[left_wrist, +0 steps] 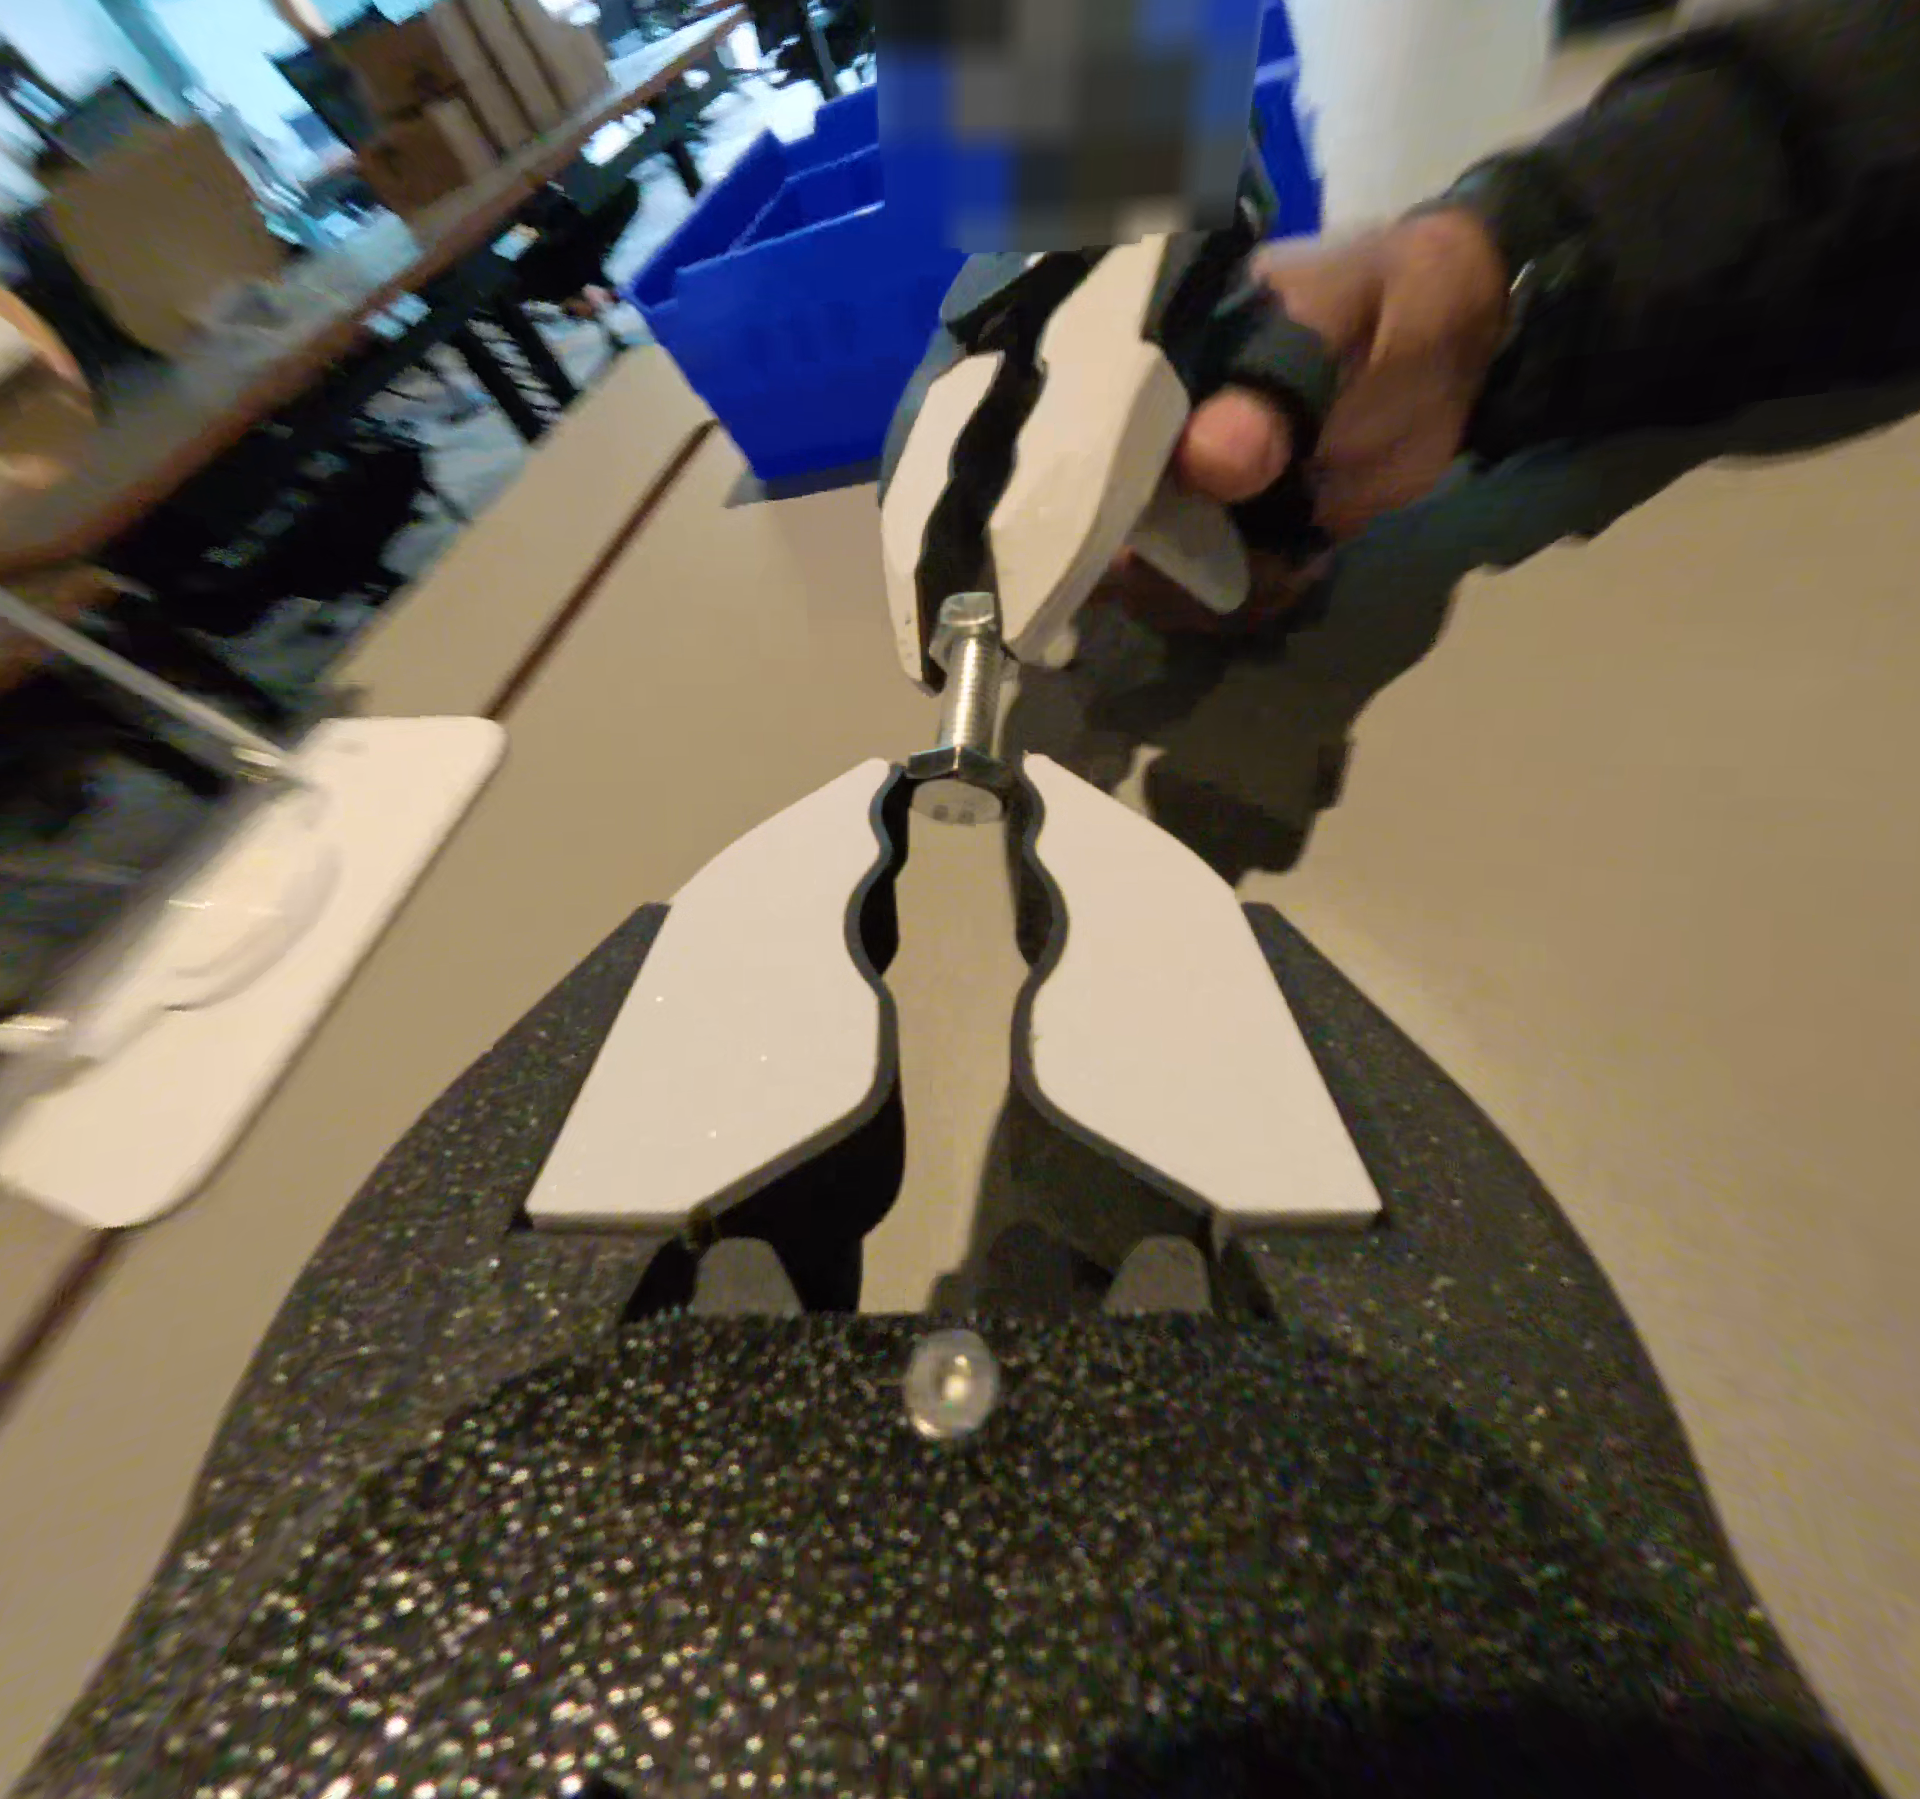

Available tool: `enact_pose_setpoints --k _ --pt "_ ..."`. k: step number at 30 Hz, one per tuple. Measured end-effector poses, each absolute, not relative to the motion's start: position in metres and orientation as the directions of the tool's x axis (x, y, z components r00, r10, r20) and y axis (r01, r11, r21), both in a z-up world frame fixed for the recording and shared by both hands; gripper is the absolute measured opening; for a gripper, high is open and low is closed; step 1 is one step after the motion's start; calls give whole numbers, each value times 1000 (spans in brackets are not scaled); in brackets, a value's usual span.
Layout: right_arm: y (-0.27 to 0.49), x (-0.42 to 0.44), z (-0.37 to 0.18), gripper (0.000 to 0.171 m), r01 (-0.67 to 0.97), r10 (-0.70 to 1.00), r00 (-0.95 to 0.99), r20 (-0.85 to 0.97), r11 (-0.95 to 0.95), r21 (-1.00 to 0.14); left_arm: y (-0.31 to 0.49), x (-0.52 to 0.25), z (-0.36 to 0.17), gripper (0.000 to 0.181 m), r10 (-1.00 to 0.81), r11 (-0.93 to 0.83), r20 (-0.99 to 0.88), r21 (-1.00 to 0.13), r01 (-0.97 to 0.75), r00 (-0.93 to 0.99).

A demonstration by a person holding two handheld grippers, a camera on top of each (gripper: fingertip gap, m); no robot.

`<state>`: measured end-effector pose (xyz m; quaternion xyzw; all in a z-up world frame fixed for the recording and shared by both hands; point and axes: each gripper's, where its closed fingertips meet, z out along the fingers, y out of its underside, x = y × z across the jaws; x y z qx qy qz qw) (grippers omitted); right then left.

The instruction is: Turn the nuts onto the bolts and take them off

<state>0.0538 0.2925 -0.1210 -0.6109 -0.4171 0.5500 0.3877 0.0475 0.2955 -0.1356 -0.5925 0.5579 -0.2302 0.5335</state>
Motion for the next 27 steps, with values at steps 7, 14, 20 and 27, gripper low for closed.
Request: enact_pose_setpoints --k 7,14,20,27 --pt "298 59 -103 41 -104 774 -109 -624 -633 -767 299 45 -129 17 -863 253 -403 -868 -427 306" --pt "295 58 -114 45 16 945 19 -326 -326 -945 294 43 -126 17 -966 -2 -61 -969 -247 250" --pt "287 56 -114 17 32 971 6 -239 -239 -970 287 48 -132 17 -980 -46 -6 -966 -256 198" --pt "296 56 -120 17 -7 742 -76 -666 -668 -744 299 44 -133 17 -796 341 -538 -778 -528 278"
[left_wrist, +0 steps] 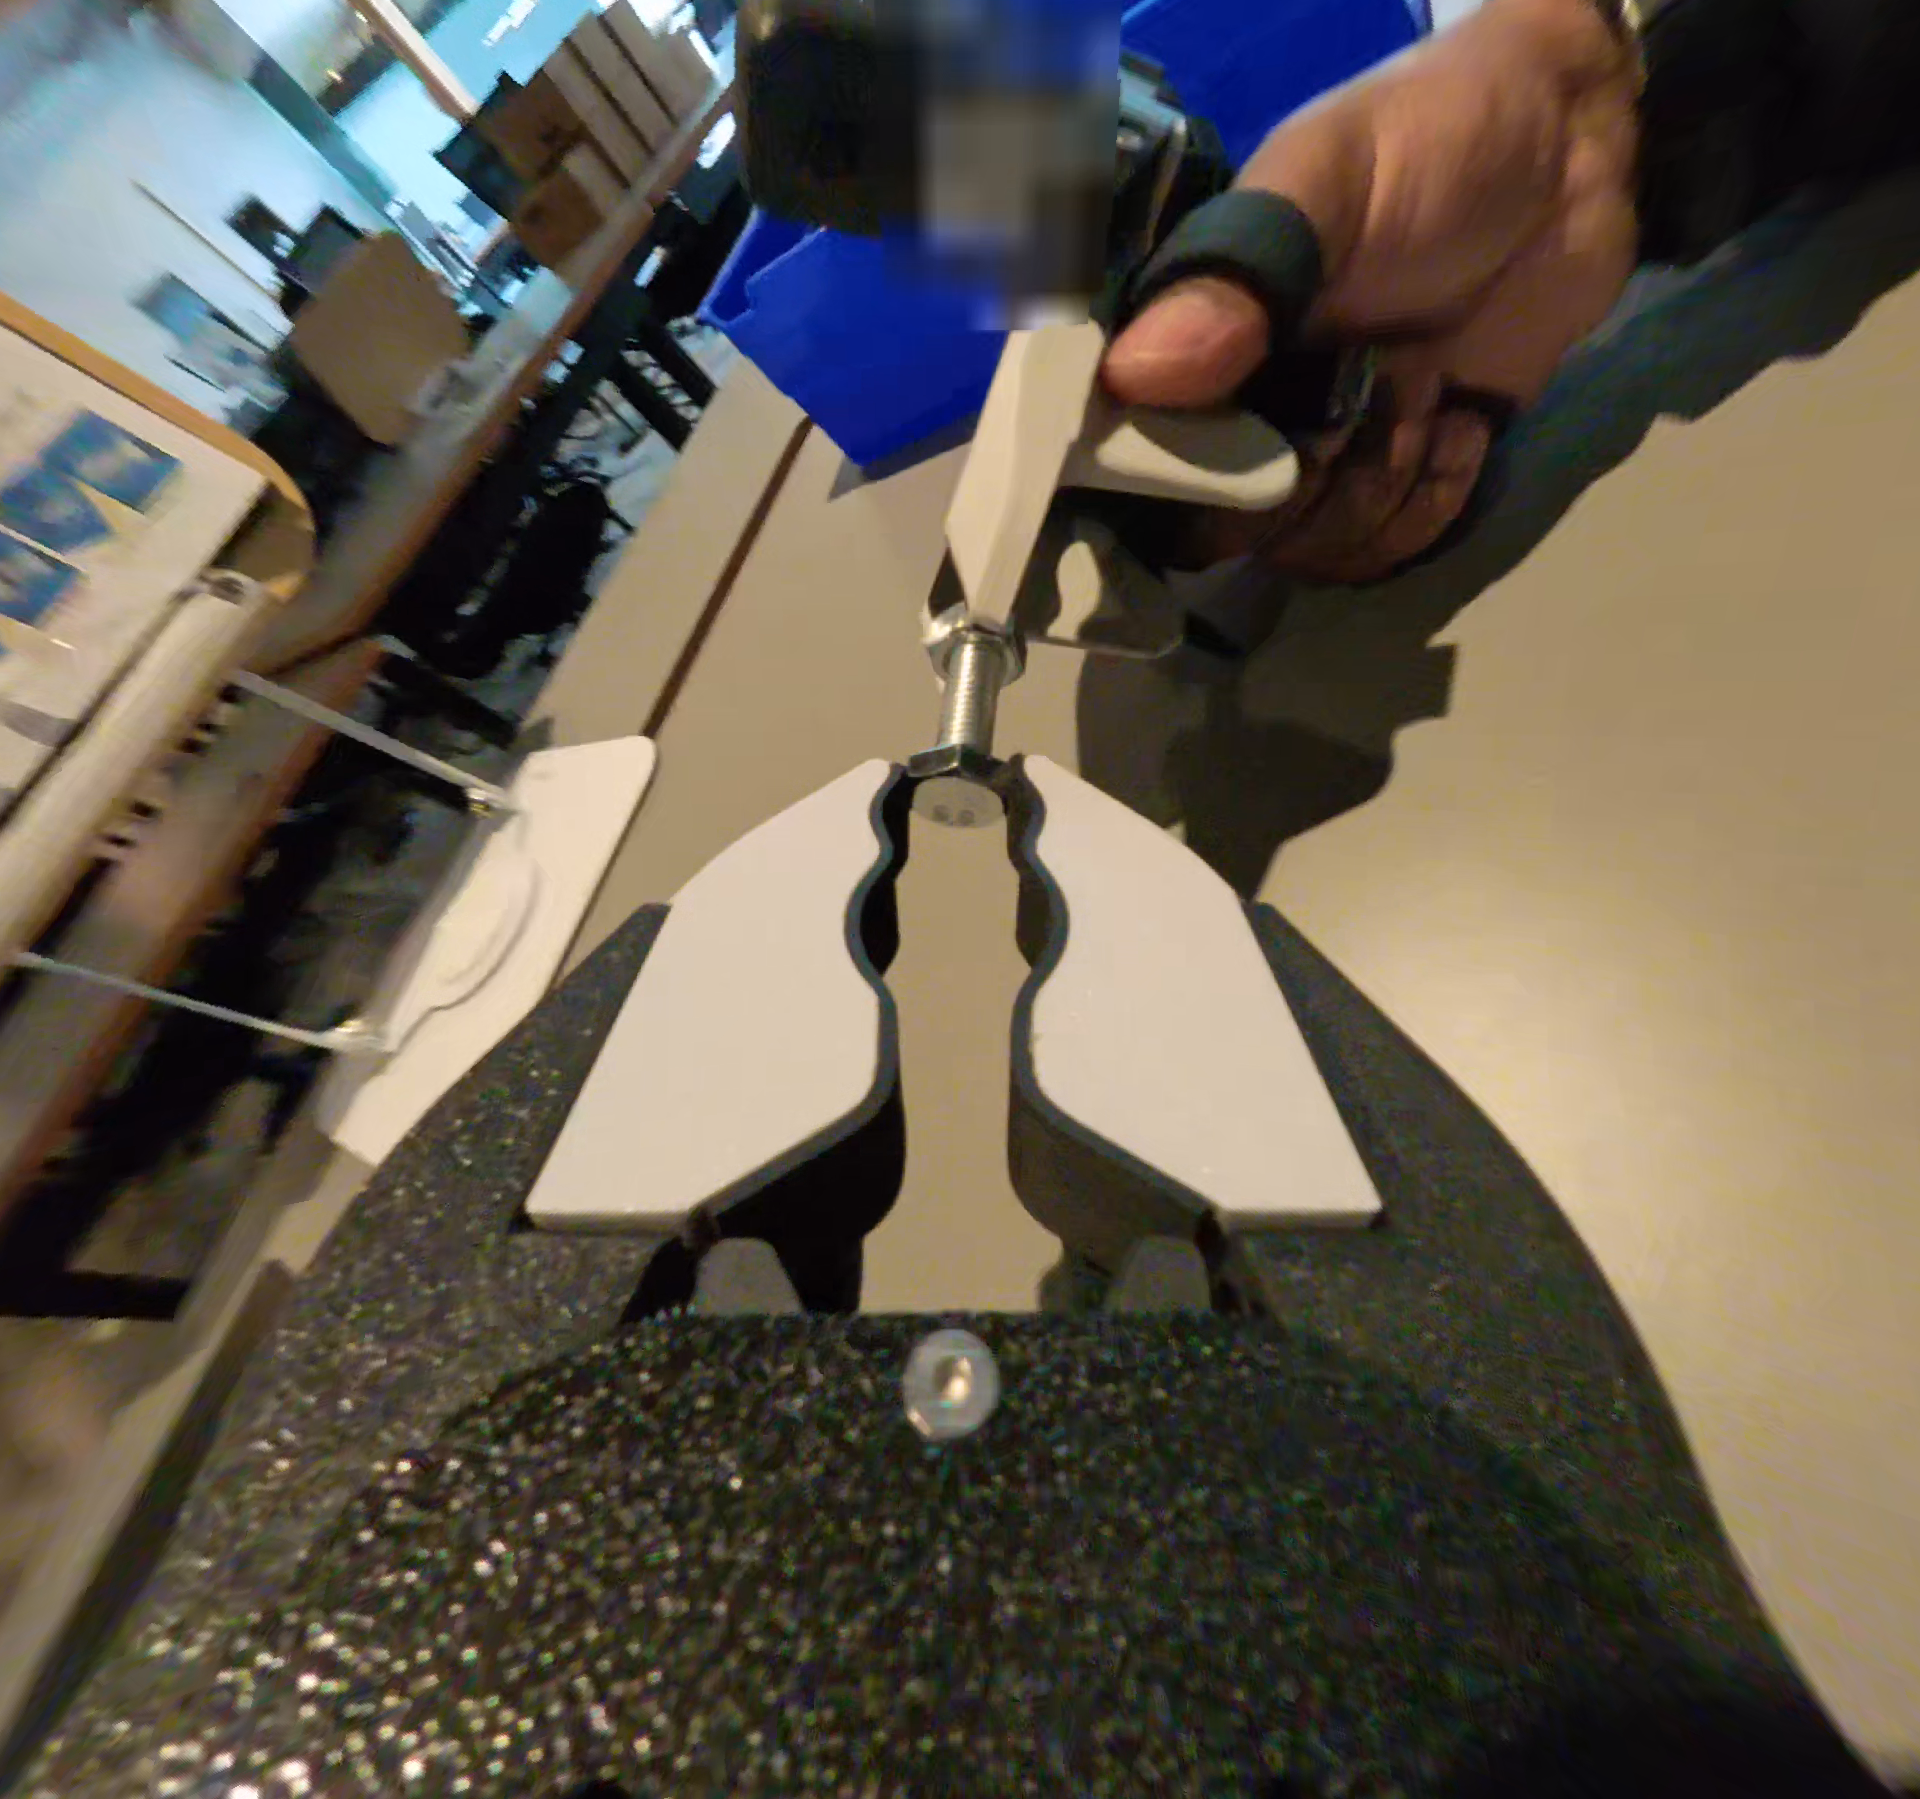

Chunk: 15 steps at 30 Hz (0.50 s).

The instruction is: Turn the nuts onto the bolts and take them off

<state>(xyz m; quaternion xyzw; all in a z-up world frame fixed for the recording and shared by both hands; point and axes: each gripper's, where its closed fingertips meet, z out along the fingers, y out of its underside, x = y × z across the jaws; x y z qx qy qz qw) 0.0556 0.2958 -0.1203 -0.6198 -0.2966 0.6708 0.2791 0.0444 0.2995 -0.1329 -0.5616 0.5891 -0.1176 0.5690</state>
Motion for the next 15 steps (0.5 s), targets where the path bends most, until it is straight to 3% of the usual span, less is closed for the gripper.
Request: enact_pose_setpoints --k 3,4,6,11,15 --pt "297 58 -115 23 -39 686 -143 -714 -724 -688 299 47 -129 17 -810 325 -505 -810 -488 300" --pt "300 59 -114 37 -55 697 -139 -704 -715 -697 299 46 -128 17 -835 291 -455 -843 -452 311" --pt "300 61 -111 44 -63 750 -130 -648 -659 -750 301 44 -128 17 -882 208 -344 -897 -389 322" --pt "296 60 -114 41 -4 926 -35 -377 -377 -926 297 42 -125 17 -952 50 -125 -965 -257 281" --pt "290 57 -118 40 40 986 15 -166 -166 -985 291 46 -127 17 -969 11 -70 -970 -244 235"
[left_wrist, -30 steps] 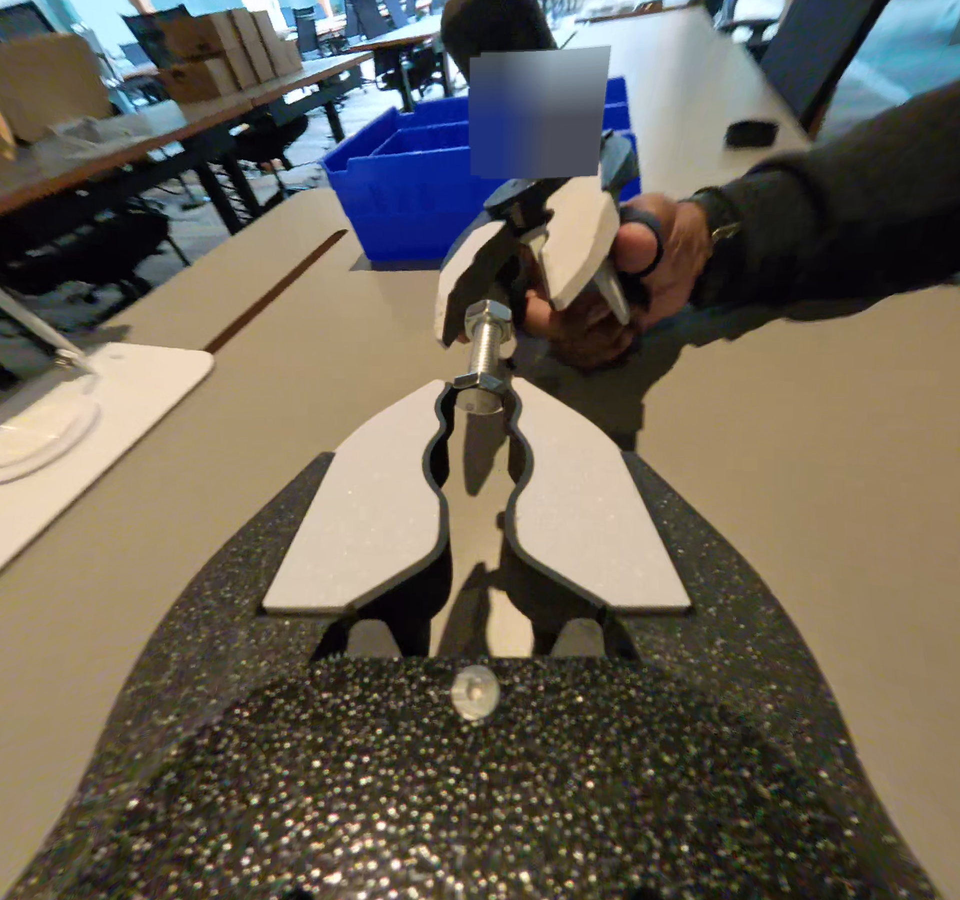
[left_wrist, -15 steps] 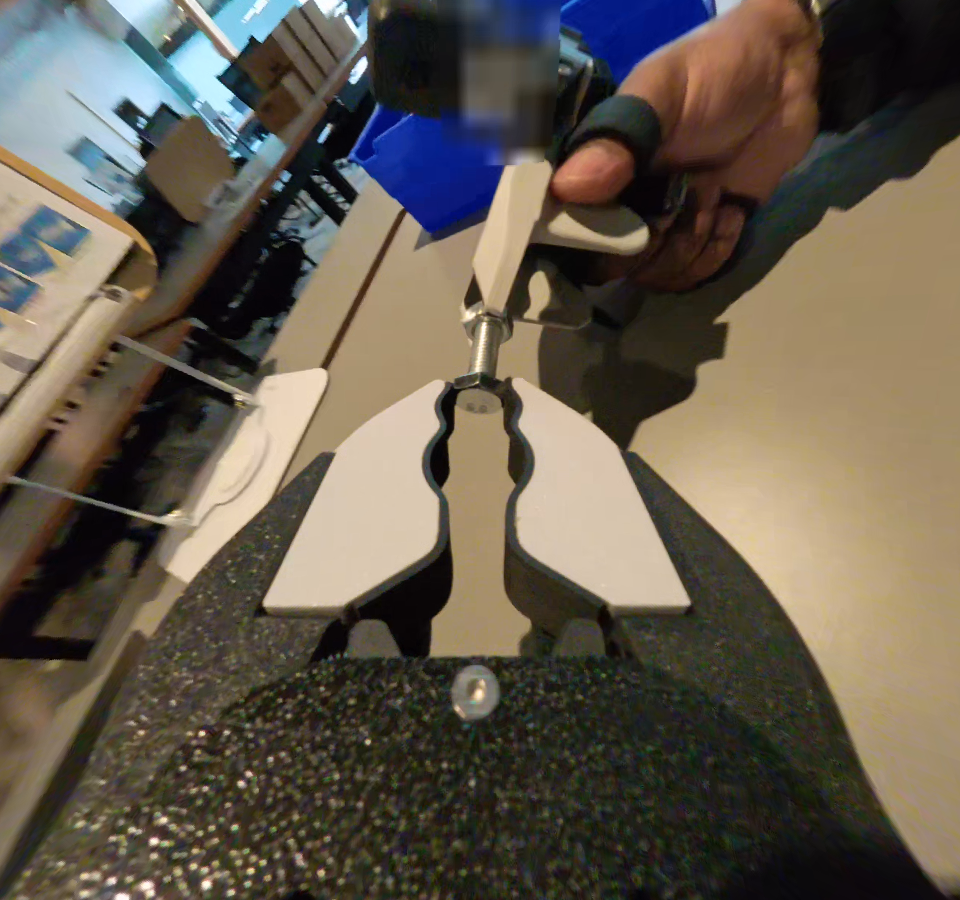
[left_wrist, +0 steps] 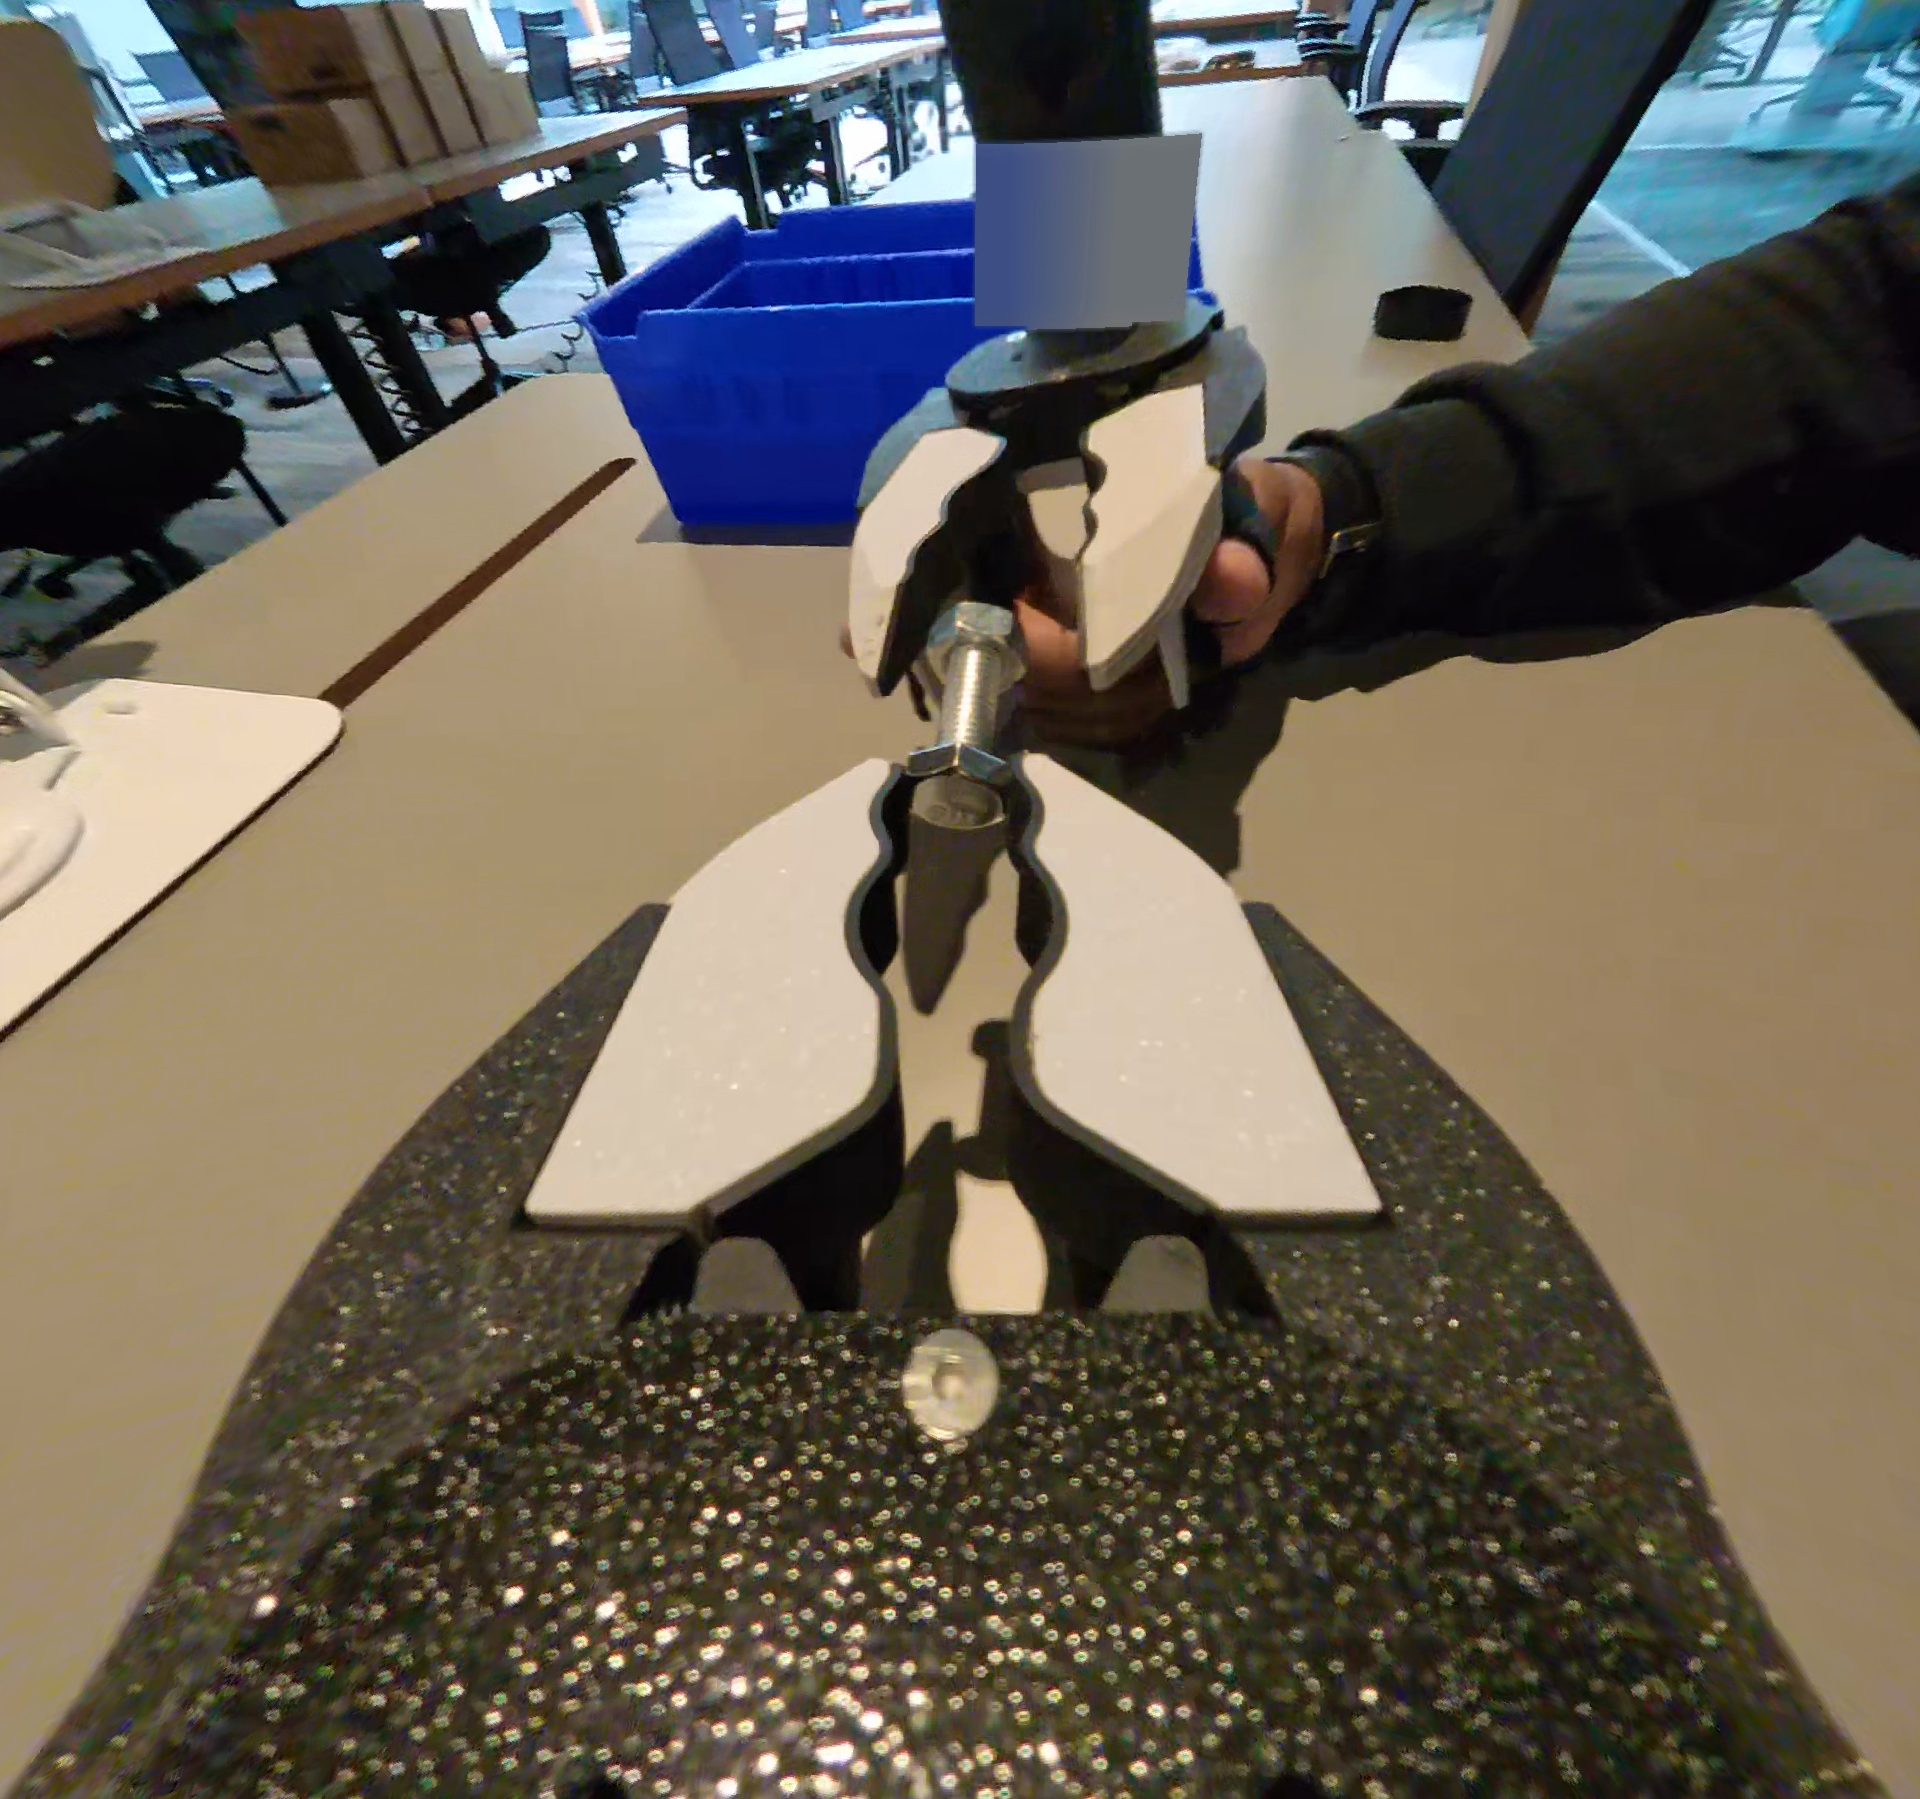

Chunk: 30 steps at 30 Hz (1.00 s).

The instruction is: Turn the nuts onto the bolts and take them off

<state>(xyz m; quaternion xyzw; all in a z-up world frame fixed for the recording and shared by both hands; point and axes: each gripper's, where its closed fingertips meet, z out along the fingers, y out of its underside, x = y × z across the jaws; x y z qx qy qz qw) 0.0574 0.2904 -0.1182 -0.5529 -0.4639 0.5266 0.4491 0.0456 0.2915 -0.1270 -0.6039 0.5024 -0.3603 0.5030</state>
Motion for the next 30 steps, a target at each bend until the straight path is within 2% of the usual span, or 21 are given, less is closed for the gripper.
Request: enact_pose_setpoints --k 2,5,8,12,14,16,18,20,22,25,30 --pt "289 56 -118 36 46 994 29 -104 -105 -993 289 47 -128 17 -974 4 -59 -970 -245 219" --pt "287 56 -117 21 40 998 39 -48 -49 -998 287 49 -132 17 -976 5 -63 -963 -270 209" --pt "288 56 -118 19 53 997 58 -45 -48 -997 291 48 -133 17 -959 73 -153 -947 -312 239" --pt "293 54 -117 19 20 957 15 -288 -289 -957 298 45 -129 17 -816 330 -497 -821 -466 296" --pt "294 55 -115 19 -6 898 -46 -438 -439 -899 299 44 -126 17 -751 395 -588 -765 -509 301" --pt "295 56 -112 24 -30 882 -71 -465 -468 -883 299 46 -125 17 -768 375 -558 -790 -485 316" --pt "299 58 -110 44 -58 902 -39 -431 -433 -900 300 46 -124 17 -815 321 -474 -849 -420 335" --pt "299 59 -109 56 -62 926 -20 -377 -377 -924 300 44 -120 17 -864 253 -371 -904 -344 342" --pt "298 60 -108 55 -57 959 0 -284 -283 -957 300 41 -117 17 -902 182 -272 -944 -275 336" --pt "295 61 -109 45 -27 992 41 -121 -120 -992 296 41 -116 17 -943 101 -162 -971 -215 292" --pt "286 60 -110 22 7 994 63 87 86 -996 286 49 -126 17 -973 49 -103 -967 -250 208"
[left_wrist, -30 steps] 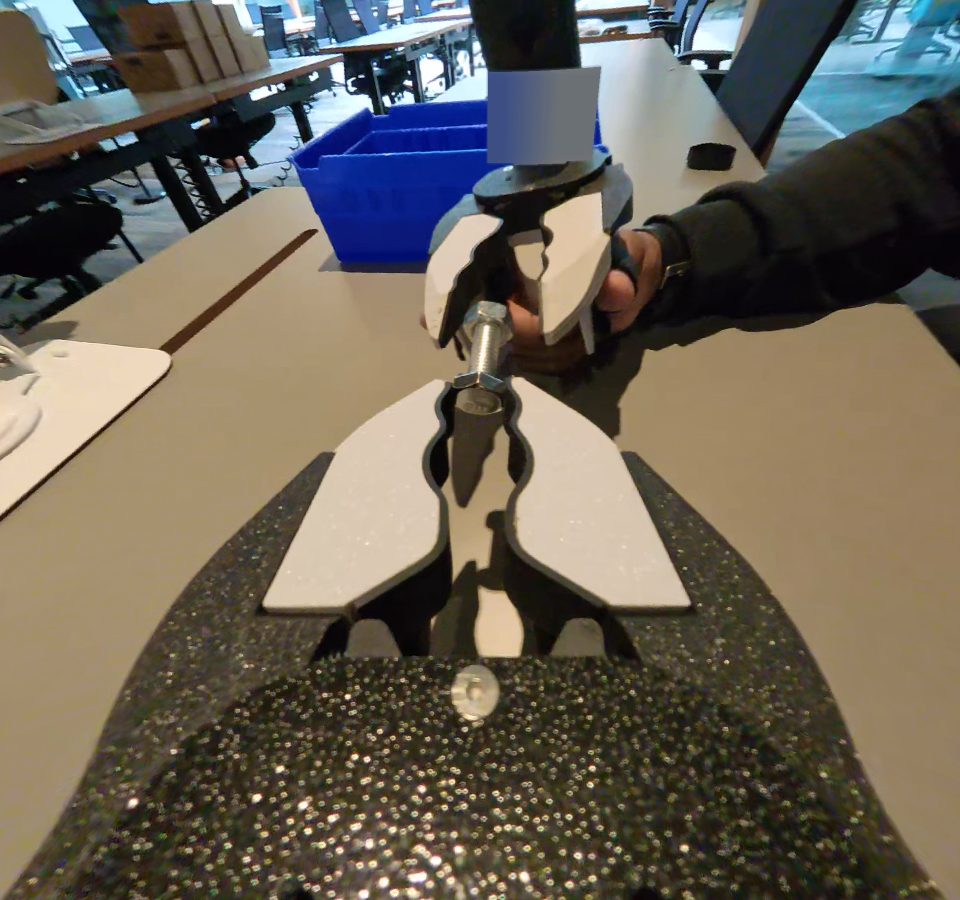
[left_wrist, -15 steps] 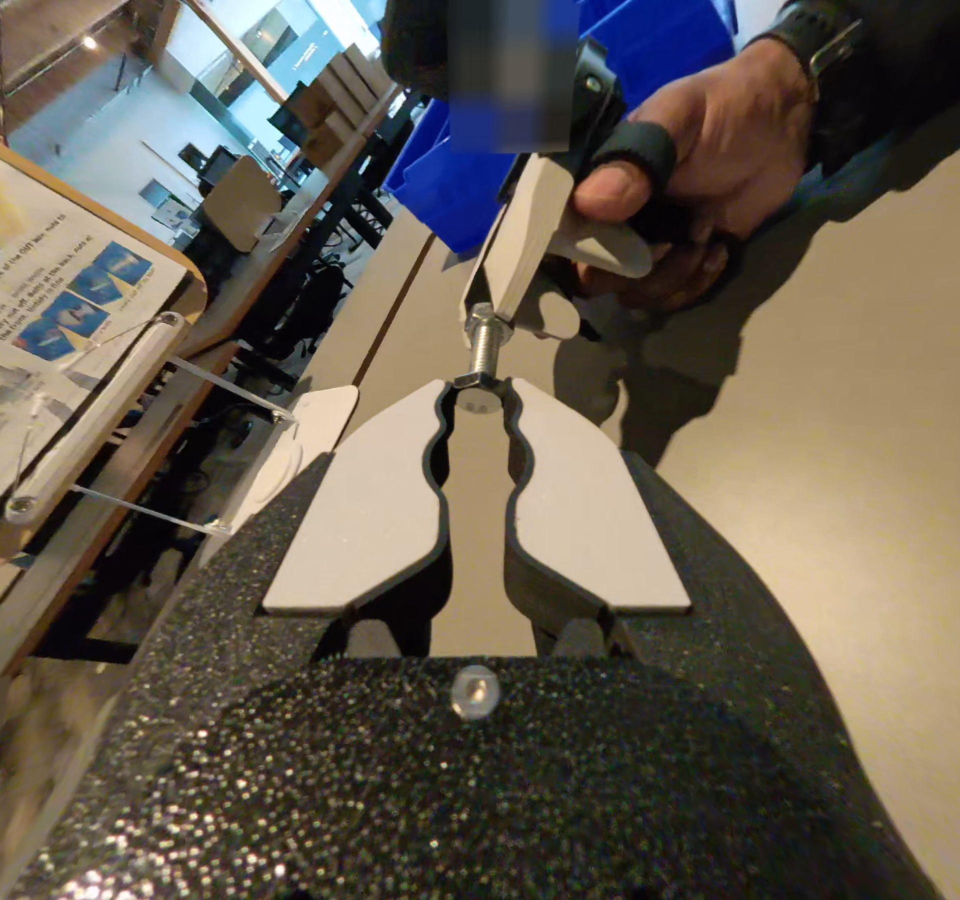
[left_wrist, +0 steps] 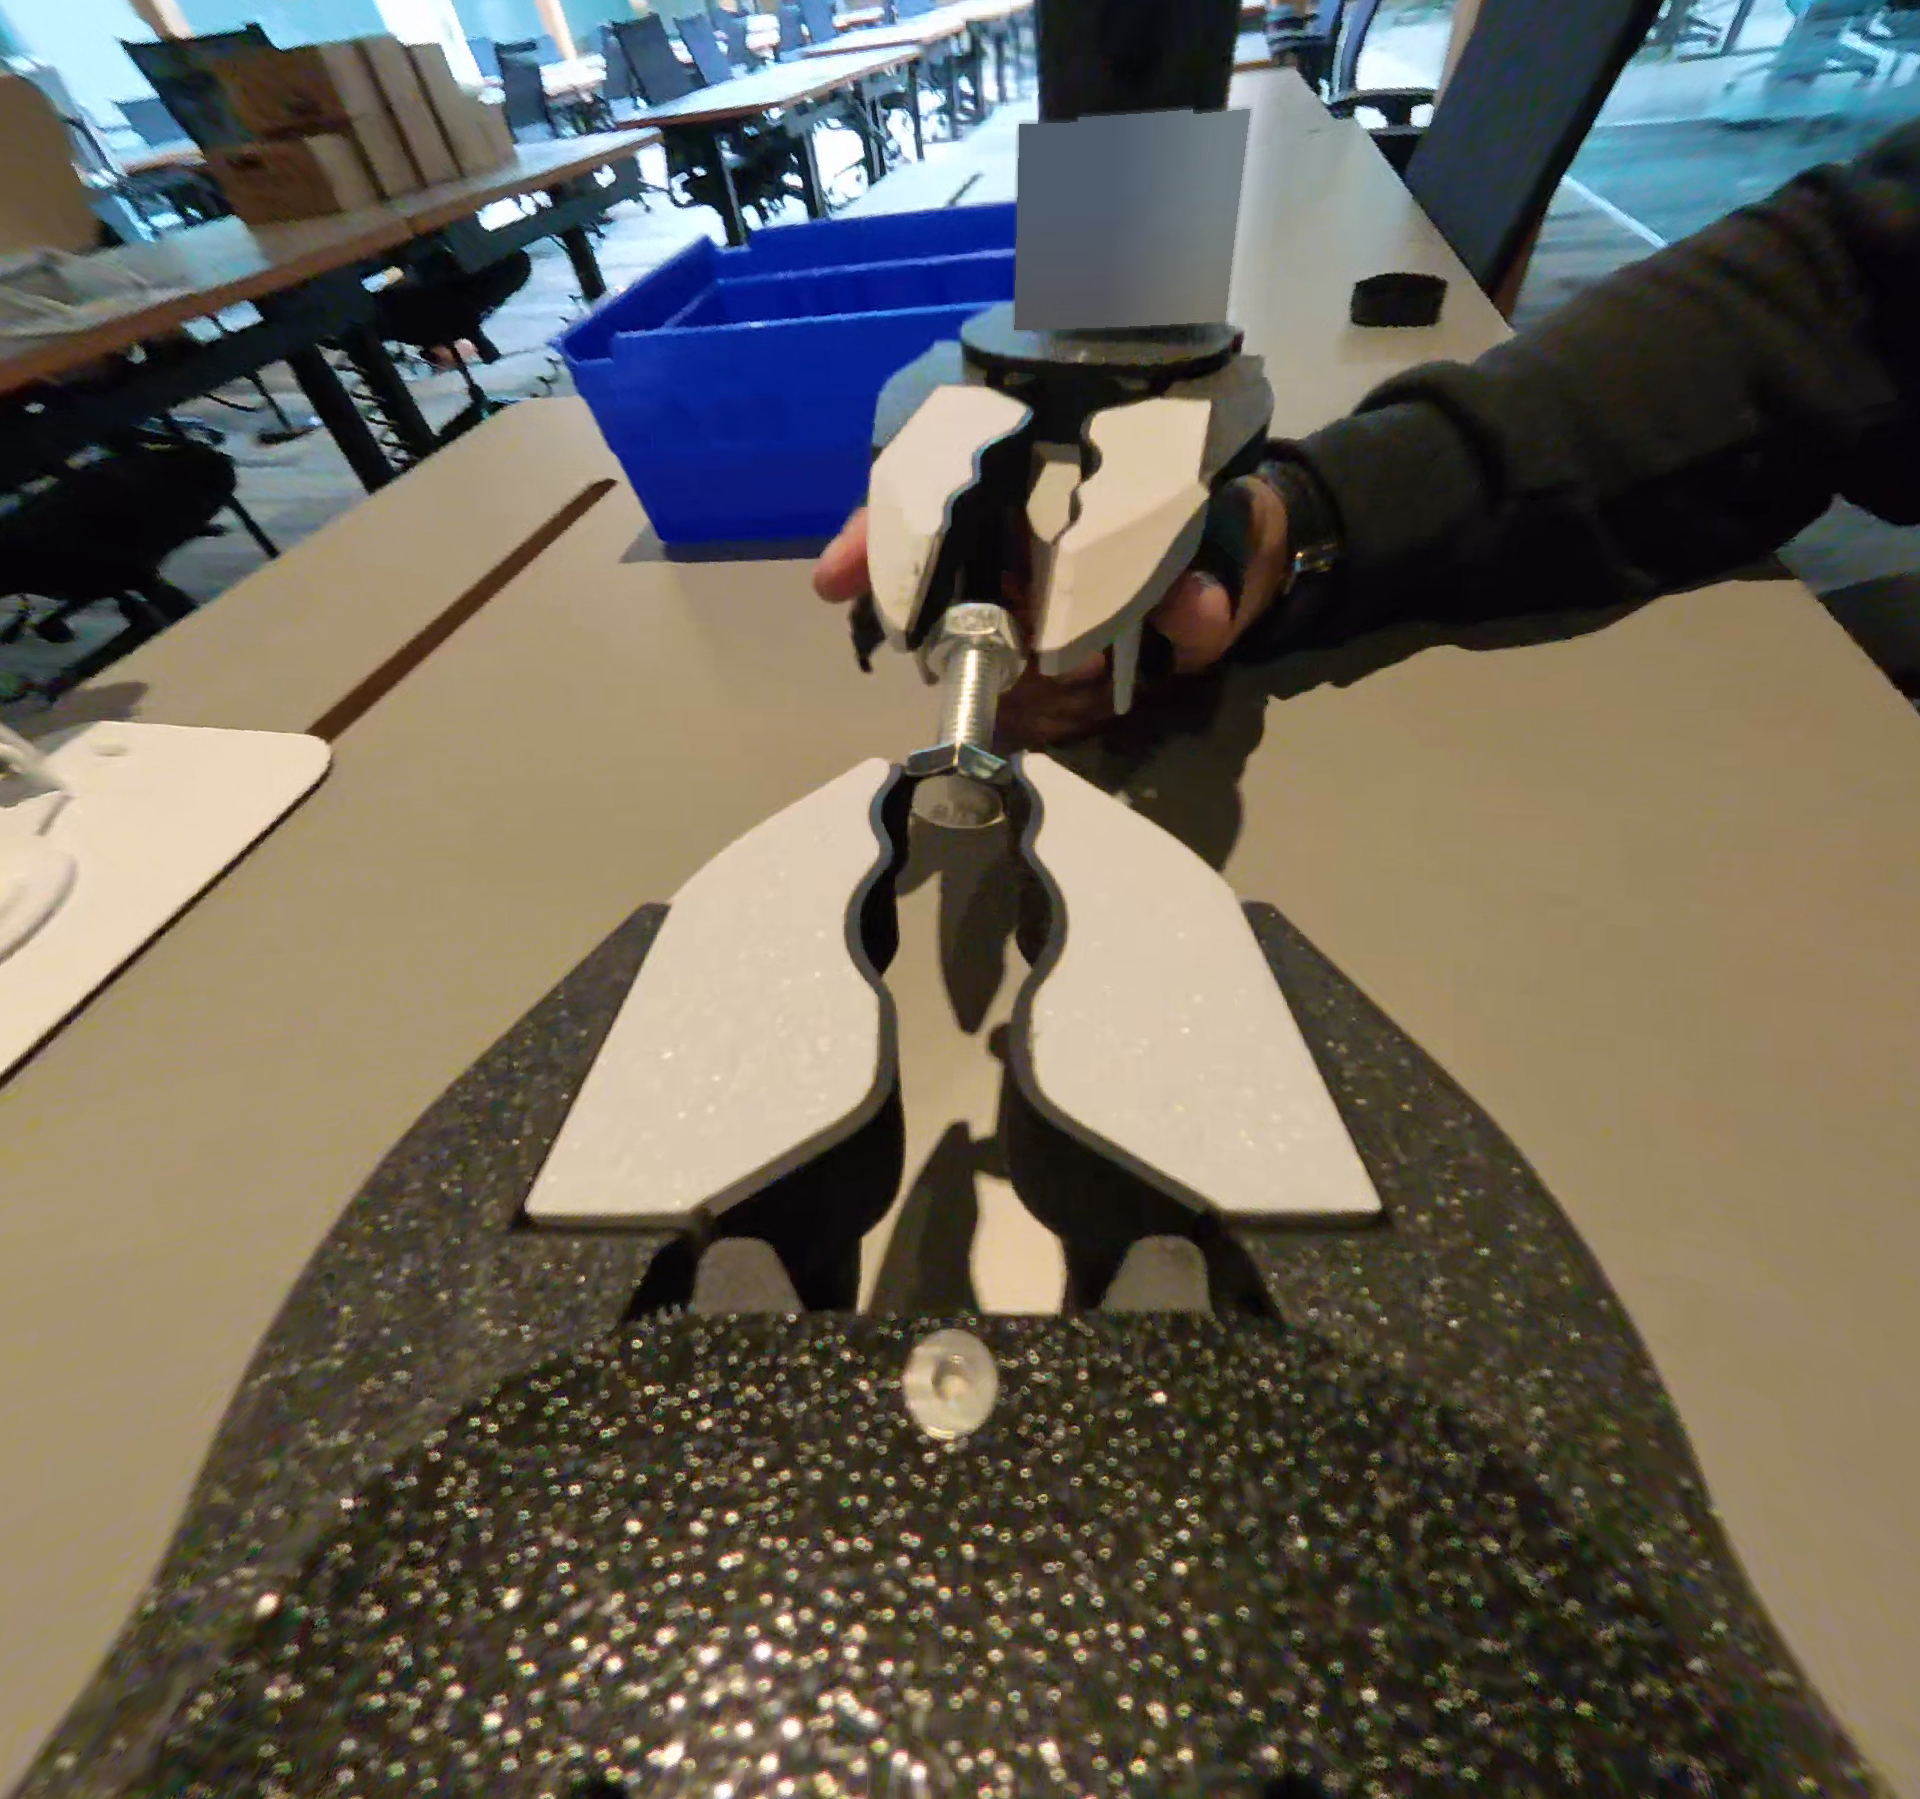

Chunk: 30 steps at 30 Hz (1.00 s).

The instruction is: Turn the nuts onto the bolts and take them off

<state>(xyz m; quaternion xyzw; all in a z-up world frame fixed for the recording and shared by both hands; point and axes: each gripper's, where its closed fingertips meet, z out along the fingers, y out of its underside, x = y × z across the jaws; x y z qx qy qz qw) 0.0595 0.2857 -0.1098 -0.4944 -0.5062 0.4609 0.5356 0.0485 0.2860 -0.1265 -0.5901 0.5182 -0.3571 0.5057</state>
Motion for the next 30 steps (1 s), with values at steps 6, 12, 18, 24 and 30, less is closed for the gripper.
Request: enact_pose_setpoints --k 6,12,18,24,30 --pt "284 58 -114 17 43 993 65 95 92 -995 286 51 -132 17 -966 82 -149 -951 -297 212" --pt "295 58 -114 17 -3 934 -26 -356 -357 -934 297 49 -129 17 -801 347 -518 -811 -471 300" --pt "299 65 -104 38 -75 972 6 -237 -236 -969 296 47 -123 17 -916 170 -261 -940 -296 304" --pt "286 60 -112 33 8 999 30 16 16 -1000 286 50 -126 17 -976 33 -79 -975 -222 203" --pt "283 55 -121 18 81 1000 23 -3 -5 -997 286 54 -133 17 -948 149 -229 -934 -325 221"
